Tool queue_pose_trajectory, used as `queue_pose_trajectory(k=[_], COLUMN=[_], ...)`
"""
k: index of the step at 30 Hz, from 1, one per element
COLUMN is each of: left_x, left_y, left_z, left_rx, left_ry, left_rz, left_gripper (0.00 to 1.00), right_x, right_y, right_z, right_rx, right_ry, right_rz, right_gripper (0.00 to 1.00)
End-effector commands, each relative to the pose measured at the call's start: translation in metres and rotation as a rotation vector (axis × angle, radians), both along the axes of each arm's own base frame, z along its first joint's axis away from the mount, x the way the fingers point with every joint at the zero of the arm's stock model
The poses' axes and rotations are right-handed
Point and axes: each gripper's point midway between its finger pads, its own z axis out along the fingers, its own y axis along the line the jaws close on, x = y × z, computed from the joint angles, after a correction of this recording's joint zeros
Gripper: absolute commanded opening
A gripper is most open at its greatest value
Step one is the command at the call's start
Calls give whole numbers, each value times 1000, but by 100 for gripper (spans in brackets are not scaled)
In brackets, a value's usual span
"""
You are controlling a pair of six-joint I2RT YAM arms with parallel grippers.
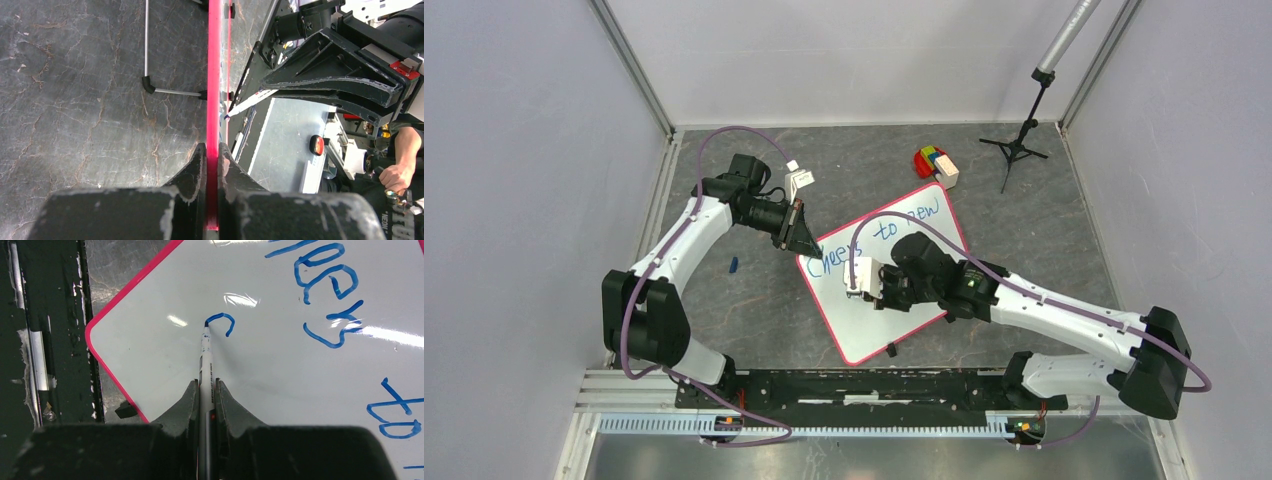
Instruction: Write a sentence on the whiteboard
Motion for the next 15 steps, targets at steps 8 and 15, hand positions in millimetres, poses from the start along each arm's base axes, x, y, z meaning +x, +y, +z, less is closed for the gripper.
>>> queue_pose_trajectory(k=[8, 15], left_x=[12, 13], left_y=[2, 2], left_z=[0, 0], left_rx=[37, 37], left_ry=[-79, -78], left_rz=[-6, -6], left_gripper=[3, 2], right_x=[13, 1], right_y=[-30, -35], right_z=[-8, -23], right_rx=[-86, -123], right_ry=[-70, -26], right_rz=[-95, -48], right_gripper=[0, 0])
